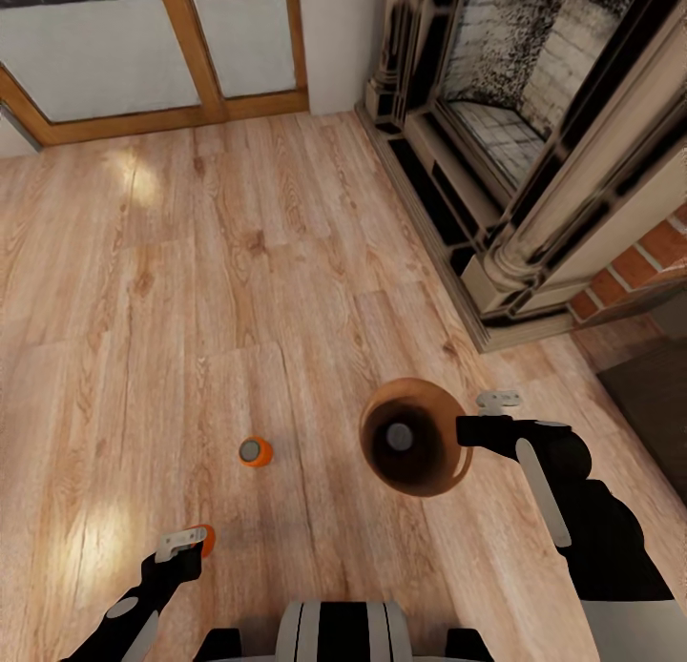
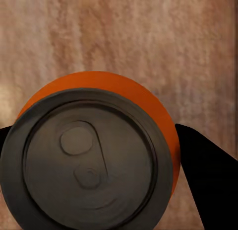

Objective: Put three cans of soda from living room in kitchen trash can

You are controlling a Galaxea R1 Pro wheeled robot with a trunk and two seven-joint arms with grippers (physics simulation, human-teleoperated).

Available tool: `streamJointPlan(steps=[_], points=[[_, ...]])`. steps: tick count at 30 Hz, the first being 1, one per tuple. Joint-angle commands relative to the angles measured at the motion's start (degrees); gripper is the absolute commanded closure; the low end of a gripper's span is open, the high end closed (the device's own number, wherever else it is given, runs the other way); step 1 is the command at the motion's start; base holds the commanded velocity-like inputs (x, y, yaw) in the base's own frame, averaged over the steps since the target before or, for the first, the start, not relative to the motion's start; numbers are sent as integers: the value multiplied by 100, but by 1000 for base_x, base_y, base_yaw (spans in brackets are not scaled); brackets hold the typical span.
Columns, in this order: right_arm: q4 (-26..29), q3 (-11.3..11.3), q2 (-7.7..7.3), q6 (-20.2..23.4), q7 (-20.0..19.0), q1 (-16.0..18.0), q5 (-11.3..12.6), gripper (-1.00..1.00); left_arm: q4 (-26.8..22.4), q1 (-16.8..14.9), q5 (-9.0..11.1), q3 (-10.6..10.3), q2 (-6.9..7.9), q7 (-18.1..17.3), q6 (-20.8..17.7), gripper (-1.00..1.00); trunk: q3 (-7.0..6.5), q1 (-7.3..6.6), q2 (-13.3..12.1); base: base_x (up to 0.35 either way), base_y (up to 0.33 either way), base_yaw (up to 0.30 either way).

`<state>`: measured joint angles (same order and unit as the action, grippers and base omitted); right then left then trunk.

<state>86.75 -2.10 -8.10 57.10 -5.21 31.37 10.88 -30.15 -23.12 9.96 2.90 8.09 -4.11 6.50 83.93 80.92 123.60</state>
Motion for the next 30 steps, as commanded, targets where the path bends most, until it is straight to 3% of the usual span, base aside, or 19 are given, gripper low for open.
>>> streamJointPlan(steps=[1,30], points=[[0,-1,1,3,-33,0,149,100,1,0,-3,0,0,-2,0,100,-23,-23,-42,0,0,0],[-8,0,1,3,-33,0,142,100,1,0,-3,0,0,-2,0,100,-588,-660,-1205,0,0,0]])
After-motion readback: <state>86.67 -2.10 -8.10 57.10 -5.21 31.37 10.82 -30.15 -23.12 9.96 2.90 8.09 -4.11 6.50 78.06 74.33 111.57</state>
